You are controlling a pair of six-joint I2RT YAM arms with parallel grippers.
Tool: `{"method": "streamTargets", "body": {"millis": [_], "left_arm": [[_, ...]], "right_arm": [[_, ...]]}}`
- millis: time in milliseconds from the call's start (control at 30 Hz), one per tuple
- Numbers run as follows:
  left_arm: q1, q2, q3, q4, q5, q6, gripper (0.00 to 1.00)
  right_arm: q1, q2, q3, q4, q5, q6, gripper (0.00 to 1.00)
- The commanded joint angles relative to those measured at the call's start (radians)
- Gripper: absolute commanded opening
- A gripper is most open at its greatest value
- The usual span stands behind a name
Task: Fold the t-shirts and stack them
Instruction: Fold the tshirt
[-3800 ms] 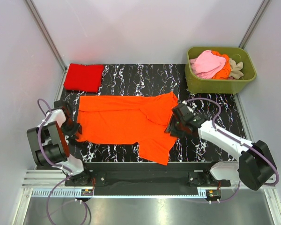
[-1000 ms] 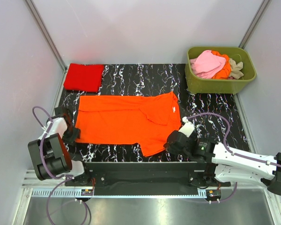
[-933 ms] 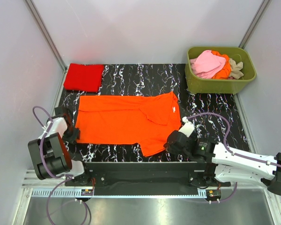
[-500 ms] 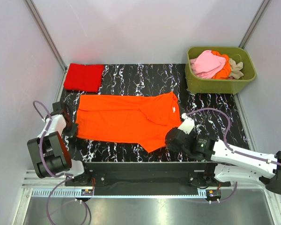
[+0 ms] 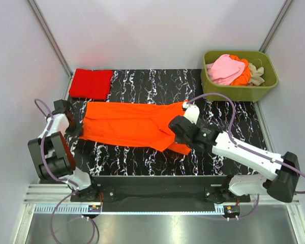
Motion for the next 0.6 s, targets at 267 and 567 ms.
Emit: {"method": "streamTargets", "body": {"millis": [267,567], "left_arm": [[-0.013,0.159,0.221,-0.036,0.016,0.003,0.00],[-0.058,0.093,0.287,-0.126,-0.099,-0.032,0.00]], "right_arm": [[-0.095,0.231,0.204,0.039,-0.012,-0.258,0.00],[-0.112,0.284,0.316,-0.022,-0.061,-0.301,0.00]]}}
